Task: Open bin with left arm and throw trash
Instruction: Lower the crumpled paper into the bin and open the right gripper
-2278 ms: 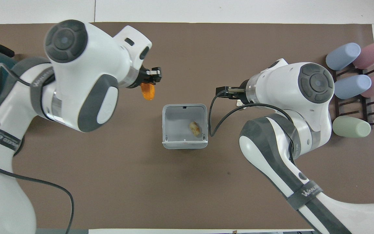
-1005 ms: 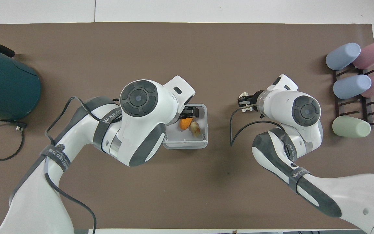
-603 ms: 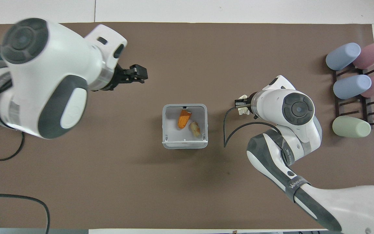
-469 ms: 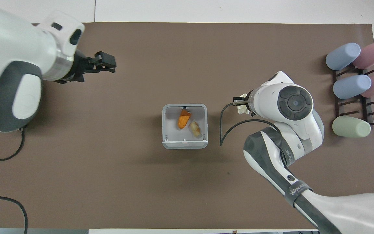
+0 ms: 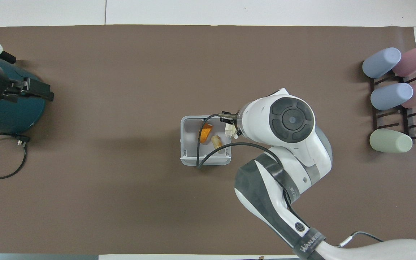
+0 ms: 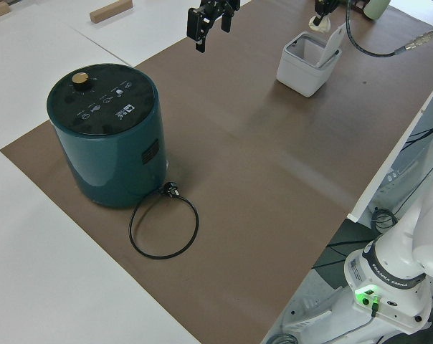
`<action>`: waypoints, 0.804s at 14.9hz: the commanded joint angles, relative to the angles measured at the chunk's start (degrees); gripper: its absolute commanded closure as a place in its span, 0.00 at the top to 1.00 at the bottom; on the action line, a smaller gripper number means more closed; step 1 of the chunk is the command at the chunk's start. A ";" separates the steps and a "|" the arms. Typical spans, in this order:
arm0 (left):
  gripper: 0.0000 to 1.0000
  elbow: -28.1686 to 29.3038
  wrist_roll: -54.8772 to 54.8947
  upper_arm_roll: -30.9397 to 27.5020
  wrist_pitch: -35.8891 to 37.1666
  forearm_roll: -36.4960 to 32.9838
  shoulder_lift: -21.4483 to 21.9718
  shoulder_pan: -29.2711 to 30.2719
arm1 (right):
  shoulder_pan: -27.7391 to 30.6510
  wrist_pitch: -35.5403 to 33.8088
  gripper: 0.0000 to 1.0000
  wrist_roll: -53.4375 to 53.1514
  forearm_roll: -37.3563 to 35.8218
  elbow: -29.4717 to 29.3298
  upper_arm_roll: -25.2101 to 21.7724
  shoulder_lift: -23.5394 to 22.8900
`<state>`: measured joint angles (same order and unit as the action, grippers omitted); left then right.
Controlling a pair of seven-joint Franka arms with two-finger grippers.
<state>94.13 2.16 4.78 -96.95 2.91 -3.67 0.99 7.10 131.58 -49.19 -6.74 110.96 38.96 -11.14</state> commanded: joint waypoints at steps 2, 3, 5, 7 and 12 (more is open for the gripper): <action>1.00 6.68 1.18 0.41 1.06 -2.12 6.31 -0.90 | -2.87 3.32 0.00 -7.13 1.12 -0.48 0.50 -0.99; 1.00 5.55 1.27 0.32 2.19 -2.99 6.66 -0.99 | -3.92 3.85 0.00 -8.54 1.81 -0.39 0.50 -0.99; 1.00 1.51 1.19 0.40 5.70 -4.49 6.14 -1.25 | -4.54 4.82 0.00 -8.82 4.18 -0.13 0.50 -0.99; 1.00 -0.17 1.18 0.32 7.47 -4.41 6.05 -1.43 | -4.55 5.26 0.18 -8.82 4.72 0.22 0.68 -0.99; 1.00 0.52 0.74 0.40 6.69 -3.97 6.40 -1.17 | -4.37 4.30 1.00 -9.61 5.60 -0.48 1.38 -1.08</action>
<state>94.78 2.66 5.50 -91.09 0.12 2.56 0.33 1.96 135.95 -58.28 -2.31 110.98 39.51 -11.81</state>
